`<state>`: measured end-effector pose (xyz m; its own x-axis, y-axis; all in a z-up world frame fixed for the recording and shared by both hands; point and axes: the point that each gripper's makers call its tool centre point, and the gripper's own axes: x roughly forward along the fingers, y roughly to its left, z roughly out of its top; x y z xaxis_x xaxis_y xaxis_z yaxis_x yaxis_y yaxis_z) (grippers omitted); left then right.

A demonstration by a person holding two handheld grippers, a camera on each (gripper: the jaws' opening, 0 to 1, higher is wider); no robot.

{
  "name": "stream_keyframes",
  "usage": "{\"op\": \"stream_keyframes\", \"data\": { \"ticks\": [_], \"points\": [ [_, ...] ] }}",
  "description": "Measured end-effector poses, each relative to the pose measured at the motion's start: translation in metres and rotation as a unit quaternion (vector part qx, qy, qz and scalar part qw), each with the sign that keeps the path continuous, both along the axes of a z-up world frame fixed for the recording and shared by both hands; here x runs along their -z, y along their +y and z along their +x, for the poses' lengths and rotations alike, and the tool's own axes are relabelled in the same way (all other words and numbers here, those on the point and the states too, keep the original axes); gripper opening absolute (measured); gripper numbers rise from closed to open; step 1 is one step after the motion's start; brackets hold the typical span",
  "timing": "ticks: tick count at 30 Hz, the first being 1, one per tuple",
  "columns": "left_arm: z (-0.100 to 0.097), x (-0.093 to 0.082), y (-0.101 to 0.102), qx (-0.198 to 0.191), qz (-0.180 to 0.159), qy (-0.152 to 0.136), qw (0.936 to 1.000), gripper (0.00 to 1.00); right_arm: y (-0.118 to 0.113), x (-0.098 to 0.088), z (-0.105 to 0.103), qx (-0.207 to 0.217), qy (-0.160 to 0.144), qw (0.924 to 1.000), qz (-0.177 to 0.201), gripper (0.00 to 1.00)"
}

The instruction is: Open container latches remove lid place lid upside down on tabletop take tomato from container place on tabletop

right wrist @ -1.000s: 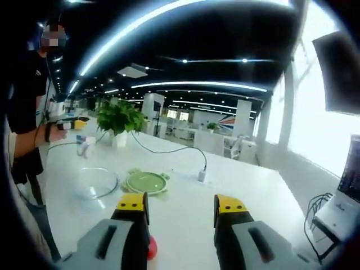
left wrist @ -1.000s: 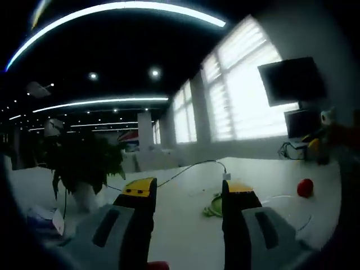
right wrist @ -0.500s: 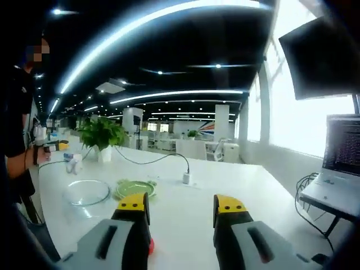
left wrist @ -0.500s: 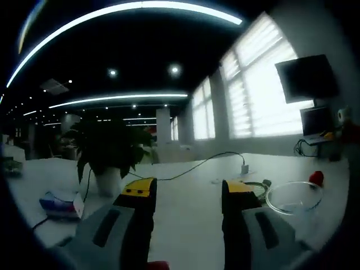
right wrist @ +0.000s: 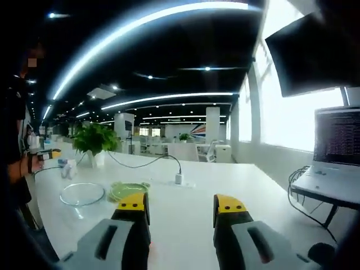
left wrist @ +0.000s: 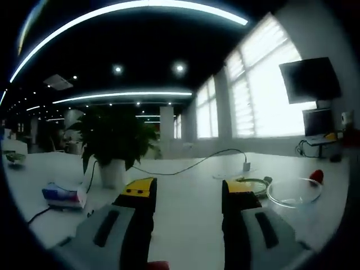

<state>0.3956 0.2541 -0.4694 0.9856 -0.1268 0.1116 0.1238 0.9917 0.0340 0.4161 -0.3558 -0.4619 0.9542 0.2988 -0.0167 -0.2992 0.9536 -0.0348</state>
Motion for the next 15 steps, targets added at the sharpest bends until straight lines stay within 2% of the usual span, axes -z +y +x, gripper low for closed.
{"op": "stream_keyframes", "data": {
  "ticks": [7, 15],
  "points": [
    [-0.006, 0.013, 0.002, 0.000, 0.002, 0.006, 1.0000, 0.38, -0.009, 0.015, -0.005, 0.014, 0.006, 0.9998, 0.016, 0.40],
    [-0.008, 0.011, 0.005, -0.003, -0.006, 0.005, 1.0000, 0.38, -0.014, 0.018, -0.006, 0.019, 0.009, 0.9996, 0.017, 0.40]
  ]
}}
